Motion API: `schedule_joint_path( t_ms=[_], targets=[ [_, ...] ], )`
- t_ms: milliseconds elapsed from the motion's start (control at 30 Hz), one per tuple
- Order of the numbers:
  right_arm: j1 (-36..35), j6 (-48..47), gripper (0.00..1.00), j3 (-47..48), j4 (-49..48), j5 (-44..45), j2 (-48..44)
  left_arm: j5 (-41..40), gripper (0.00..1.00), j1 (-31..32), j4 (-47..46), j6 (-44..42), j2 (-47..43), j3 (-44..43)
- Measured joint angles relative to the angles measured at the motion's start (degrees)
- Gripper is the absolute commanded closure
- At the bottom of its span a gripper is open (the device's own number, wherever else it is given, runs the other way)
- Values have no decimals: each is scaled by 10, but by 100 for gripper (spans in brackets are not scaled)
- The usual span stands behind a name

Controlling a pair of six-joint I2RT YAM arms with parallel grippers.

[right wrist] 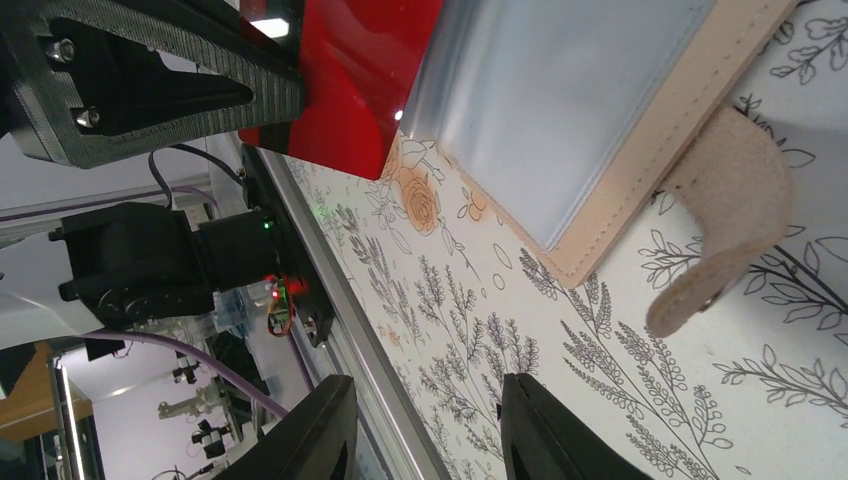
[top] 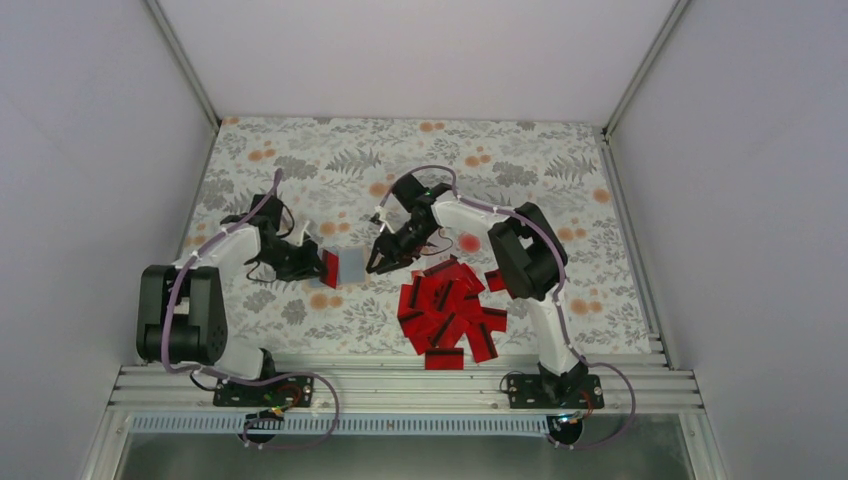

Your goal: Put the credit cards into the card holder

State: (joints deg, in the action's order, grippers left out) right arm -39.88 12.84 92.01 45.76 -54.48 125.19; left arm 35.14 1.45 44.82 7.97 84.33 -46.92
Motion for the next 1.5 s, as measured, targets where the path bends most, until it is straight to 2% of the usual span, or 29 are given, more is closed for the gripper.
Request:
schedule_joint_path(
  t_ms=[567,1500],
  targets=[
    [9,4,63,-49,-26,0,0,7,98,0,-15,-10,47,3],
    [26,-5,64,-49,-26,-3,0,31,98,0,-60,-18,84,-15]
  ],
)
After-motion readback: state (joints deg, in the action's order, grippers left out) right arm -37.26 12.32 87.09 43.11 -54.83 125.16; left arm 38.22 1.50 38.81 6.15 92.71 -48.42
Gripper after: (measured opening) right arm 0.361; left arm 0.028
